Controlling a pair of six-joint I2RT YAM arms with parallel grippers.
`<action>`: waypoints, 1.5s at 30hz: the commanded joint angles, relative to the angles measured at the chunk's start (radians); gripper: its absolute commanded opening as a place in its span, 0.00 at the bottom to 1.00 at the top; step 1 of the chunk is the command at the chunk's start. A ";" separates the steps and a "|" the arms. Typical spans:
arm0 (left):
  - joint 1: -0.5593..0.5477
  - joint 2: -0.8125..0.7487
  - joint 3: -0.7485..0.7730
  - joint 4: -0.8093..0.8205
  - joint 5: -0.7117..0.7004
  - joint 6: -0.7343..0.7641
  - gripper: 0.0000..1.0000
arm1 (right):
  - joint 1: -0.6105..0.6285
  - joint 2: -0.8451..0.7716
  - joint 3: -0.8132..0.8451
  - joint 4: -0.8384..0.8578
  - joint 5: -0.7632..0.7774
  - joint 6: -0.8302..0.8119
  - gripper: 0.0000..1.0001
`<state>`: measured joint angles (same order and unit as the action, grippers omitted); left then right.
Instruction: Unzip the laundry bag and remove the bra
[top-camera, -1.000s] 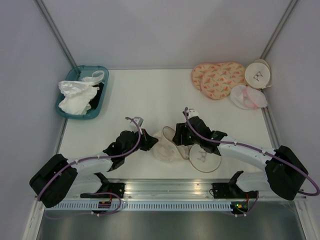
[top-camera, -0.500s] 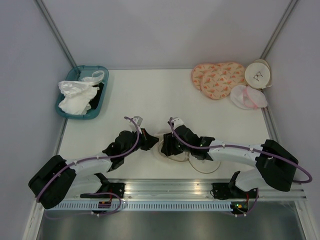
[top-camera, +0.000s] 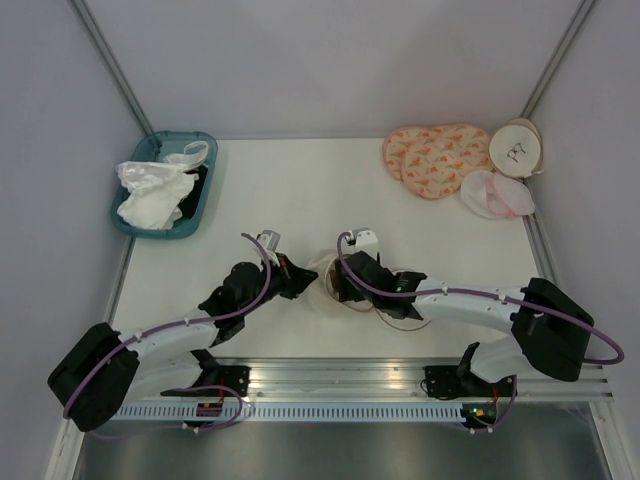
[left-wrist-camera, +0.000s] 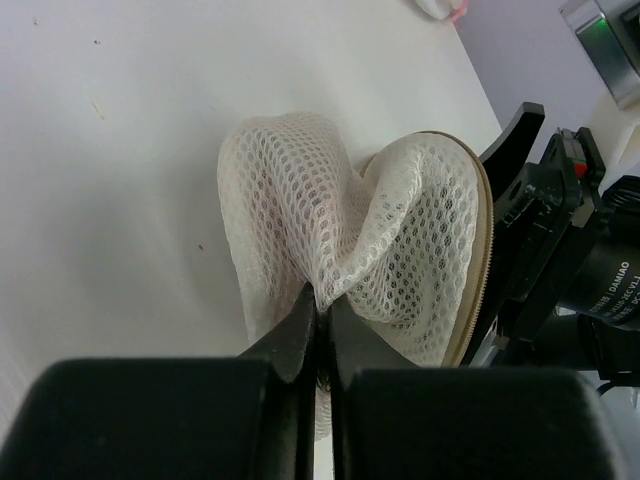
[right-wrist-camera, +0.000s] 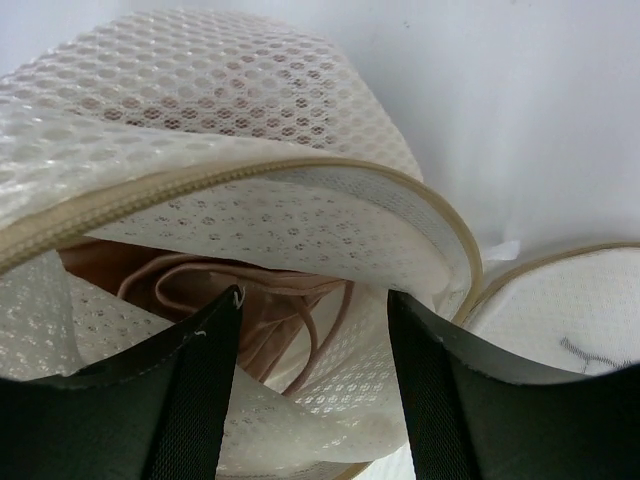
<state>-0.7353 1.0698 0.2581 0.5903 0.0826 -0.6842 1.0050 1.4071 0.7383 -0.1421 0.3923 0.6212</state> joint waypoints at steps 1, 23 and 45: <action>0.002 -0.018 -0.006 0.035 0.016 -0.025 0.02 | 0.000 -0.027 -0.002 -0.001 0.077 -0.011 0.66; 0.002 -0.041 -0.028 0.049 0.029 -0.061 0.05 | -0.003 0.135 0.018 0.147 -0.036 -0.017 0.00; 0.002 -0.065 -0.043 -0.073 -0.136 -0.101 1.00 | -0.003 -0.367 -0.089 0.134 -0.274 -0.063 0.00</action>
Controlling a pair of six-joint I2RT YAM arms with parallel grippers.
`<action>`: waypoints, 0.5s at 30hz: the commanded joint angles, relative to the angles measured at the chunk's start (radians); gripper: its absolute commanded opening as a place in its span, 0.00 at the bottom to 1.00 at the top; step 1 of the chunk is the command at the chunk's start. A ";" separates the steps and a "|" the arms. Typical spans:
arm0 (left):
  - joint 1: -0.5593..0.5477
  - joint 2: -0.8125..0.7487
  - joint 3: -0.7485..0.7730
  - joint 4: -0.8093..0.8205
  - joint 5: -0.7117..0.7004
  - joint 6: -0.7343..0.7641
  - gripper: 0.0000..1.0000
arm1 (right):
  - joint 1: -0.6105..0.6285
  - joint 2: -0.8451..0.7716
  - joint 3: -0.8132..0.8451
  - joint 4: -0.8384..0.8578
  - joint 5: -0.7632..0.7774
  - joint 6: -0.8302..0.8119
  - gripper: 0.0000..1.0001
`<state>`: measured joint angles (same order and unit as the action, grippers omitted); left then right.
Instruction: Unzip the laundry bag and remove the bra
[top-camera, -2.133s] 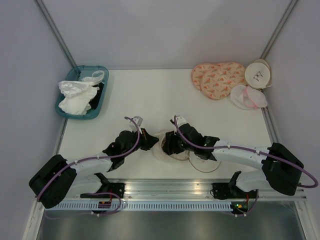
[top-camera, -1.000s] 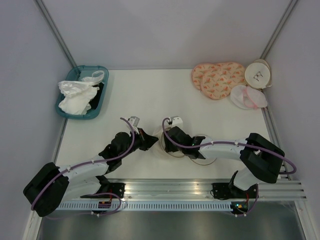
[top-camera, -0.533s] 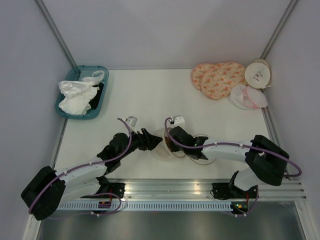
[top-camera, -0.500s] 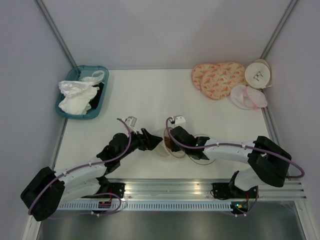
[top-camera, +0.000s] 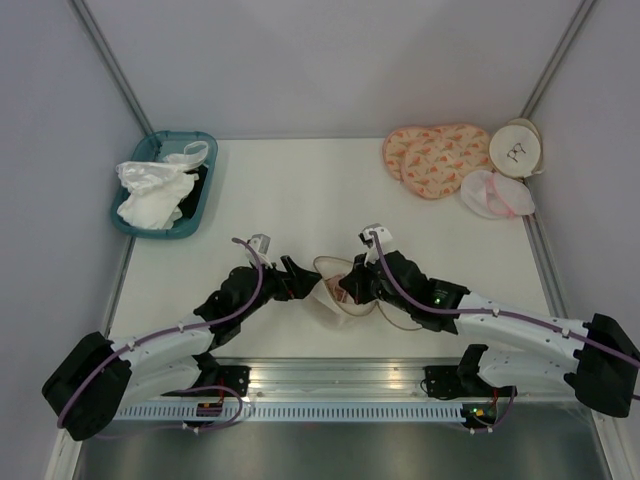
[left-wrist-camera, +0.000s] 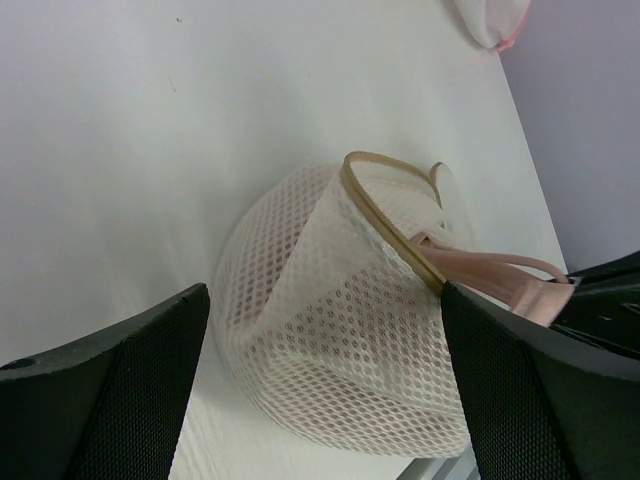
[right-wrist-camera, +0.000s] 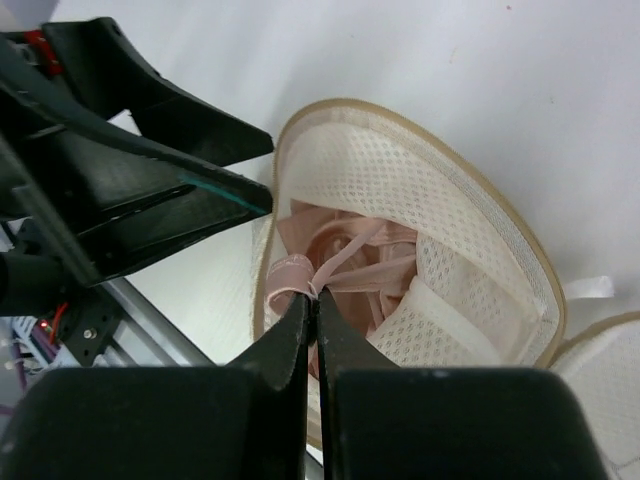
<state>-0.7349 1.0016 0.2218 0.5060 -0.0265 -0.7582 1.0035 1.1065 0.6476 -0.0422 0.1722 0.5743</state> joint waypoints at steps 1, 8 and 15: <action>0.002 0.003 -0.006 0.009 -0.030 -0.027 1.00 | -0.002 -0.088 0.003 0.033 -0.056 -0.027 0.01; 0.002 -0.031 0.016 0.014 -0.009 -0.007 0.72 | -0.002 -0.191 0.050 0.013 -0.066 -0.063 0.00; 0.002 -0.034 0.057 -0.004 0.022 -0.004 0.02 | -0.002 -0.212 0.038 0.005 -0.066 -0.077 0.01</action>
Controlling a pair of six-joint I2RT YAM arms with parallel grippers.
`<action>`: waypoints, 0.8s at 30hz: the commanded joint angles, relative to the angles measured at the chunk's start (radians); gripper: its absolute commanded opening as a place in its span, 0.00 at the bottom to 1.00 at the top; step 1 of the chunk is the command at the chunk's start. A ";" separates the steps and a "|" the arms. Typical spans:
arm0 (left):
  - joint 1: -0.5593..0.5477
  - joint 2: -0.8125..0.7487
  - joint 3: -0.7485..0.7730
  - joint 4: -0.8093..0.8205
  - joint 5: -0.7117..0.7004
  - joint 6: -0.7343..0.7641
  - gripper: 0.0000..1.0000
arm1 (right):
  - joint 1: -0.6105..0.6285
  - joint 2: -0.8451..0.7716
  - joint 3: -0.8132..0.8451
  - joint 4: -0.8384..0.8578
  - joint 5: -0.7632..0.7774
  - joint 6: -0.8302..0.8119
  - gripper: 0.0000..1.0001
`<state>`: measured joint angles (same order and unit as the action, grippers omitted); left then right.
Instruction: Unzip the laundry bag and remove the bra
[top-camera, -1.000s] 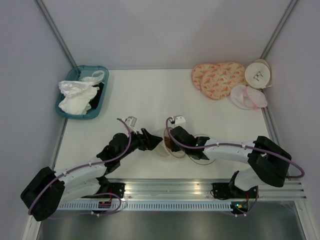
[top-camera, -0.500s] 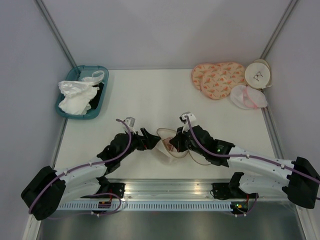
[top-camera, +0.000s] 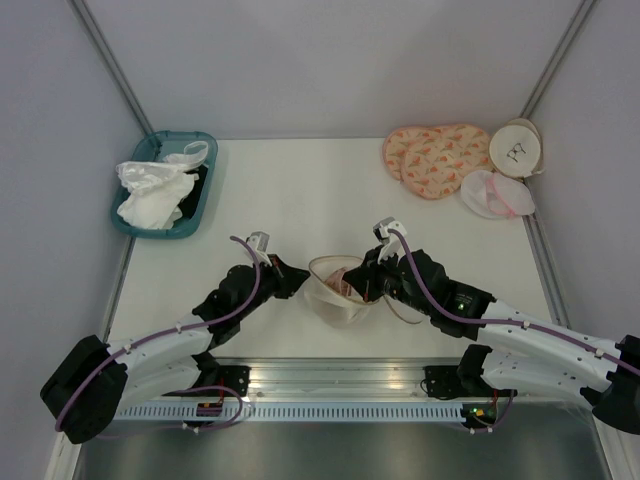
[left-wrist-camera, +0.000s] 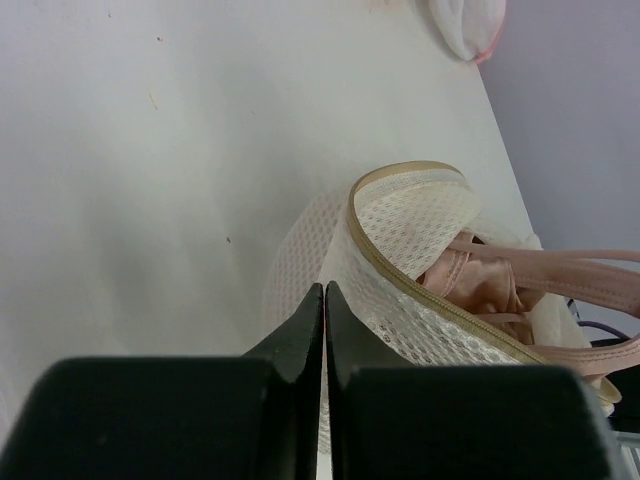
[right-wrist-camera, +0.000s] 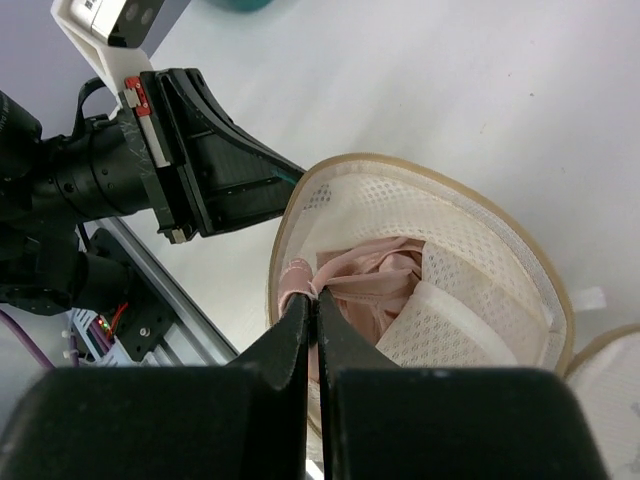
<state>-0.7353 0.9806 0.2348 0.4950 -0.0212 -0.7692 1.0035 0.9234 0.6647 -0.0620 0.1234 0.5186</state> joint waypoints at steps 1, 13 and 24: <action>0.002 -0.013 0.044 0.007 0.017 0.005 0.02 | -0.002 -0.035 0.016 0.033 -0.015 -0.019 0.00; 0.002 -0.184 0.167 -0.264 -0.048 -0.085 1.00 | -0.002 -0.015 -0.010 -0.041 -0.008 -0.034 0.00; -0.003 0.073 0.371 -0.489 0.104 -0.111 0.88 | 0.000 0.000 -0.001 -0.056 -0.008 -0.055 0.00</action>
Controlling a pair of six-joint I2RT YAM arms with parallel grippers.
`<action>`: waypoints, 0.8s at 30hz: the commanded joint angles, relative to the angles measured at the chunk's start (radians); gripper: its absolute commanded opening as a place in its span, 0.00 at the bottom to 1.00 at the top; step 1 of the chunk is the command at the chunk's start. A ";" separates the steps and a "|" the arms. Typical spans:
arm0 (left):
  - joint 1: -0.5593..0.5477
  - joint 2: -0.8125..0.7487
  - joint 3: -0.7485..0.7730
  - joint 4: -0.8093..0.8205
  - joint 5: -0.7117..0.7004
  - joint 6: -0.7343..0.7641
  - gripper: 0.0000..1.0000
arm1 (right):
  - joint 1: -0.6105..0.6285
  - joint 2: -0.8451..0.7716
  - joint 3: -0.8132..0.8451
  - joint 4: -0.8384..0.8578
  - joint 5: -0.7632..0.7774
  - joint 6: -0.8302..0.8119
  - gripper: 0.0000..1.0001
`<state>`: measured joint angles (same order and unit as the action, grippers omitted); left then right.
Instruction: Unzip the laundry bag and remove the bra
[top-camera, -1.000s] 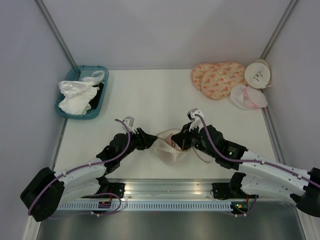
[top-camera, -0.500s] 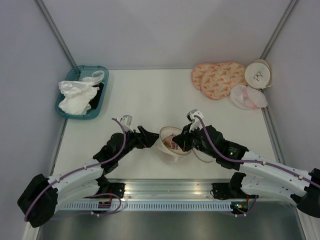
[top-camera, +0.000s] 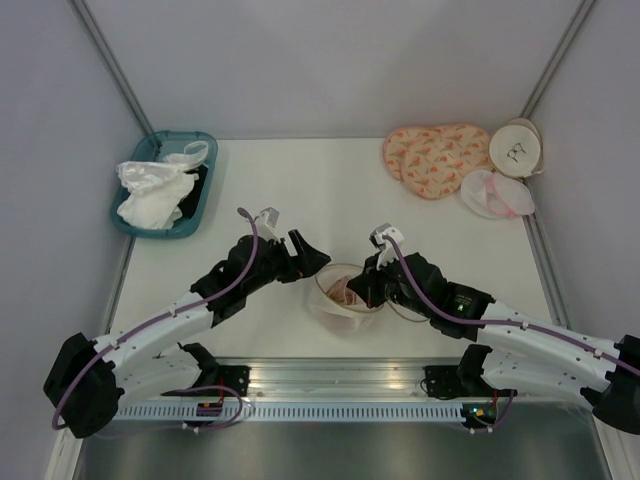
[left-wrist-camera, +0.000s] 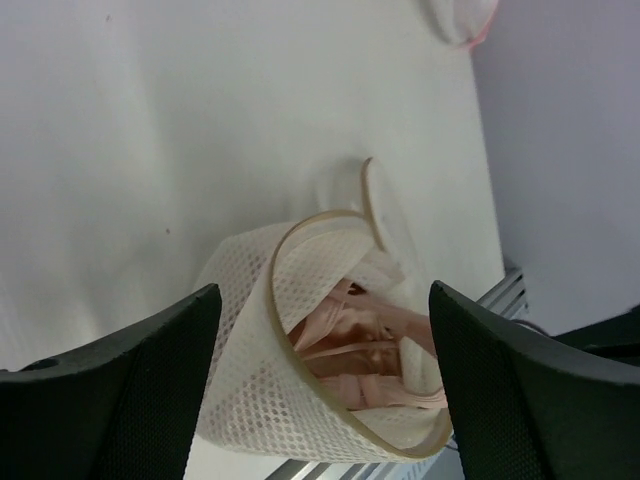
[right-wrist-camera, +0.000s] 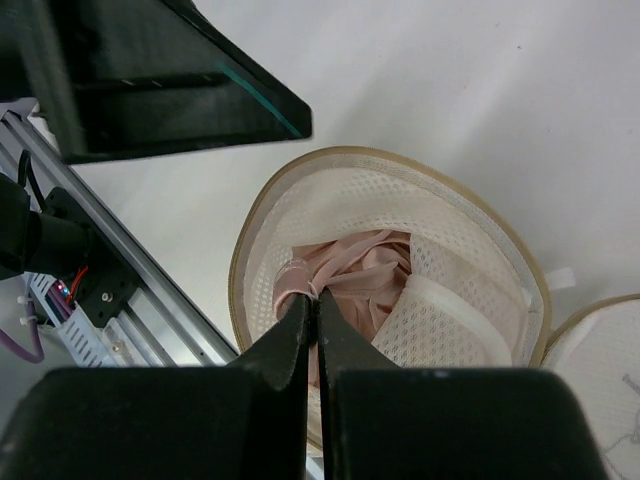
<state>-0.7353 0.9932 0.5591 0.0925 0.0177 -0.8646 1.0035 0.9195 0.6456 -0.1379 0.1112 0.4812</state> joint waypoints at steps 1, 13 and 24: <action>-0.004 0.102 0.071 -0.114 0.074 -0.005 0.85 | -0.002 0.005 0.022 0.018 0.005 -0.021 0.00; -0.021 0.206 0.119 -0.166 0.136 0.061 0.02 | -0.002 0.024 0.037 0.004 0.088 -0.032 0.00; -0.041 0.268 0.120 -0.111 0.163 0.065 0.02 | 0.000 0.073 0.091 0.317 -0.108 -0.058 0.00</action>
<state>-0.7681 1.2476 0.6434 -0.0643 0.1524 -0.8288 1.0035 0.9699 0.6682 -0.0063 0.0746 0.4423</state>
